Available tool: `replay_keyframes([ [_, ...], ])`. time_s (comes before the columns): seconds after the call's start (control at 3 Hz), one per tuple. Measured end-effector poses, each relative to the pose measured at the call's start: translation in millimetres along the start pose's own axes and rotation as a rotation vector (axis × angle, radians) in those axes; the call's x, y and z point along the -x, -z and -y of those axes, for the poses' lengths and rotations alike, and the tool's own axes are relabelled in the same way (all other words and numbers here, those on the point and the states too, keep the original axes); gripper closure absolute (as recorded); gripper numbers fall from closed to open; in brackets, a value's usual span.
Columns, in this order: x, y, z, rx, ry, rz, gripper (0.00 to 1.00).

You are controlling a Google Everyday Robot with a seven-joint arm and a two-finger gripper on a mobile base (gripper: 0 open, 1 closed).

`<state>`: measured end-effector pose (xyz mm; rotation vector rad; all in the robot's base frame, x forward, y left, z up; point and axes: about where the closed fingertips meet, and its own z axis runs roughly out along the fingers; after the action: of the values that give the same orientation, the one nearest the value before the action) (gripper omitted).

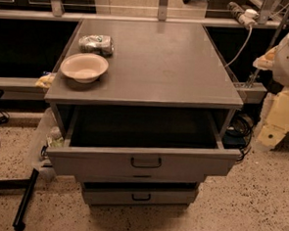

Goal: Close top drawer

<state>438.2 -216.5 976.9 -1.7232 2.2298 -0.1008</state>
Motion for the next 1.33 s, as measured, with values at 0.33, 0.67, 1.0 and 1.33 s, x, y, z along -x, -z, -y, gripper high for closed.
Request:
replay_keyframes([
  [0.33,0,0,0,0.000,0.000,0.000,0.00],
  [0.67,-4,-21,-9,0.017,-0.011,0.031,0.19],
  [1.0,-12,-72,-36,0.065,-0.039,0.098,0.42],
  [1.33,-23,-139,-66,0.129,-0.076,0.181,0.66],
])
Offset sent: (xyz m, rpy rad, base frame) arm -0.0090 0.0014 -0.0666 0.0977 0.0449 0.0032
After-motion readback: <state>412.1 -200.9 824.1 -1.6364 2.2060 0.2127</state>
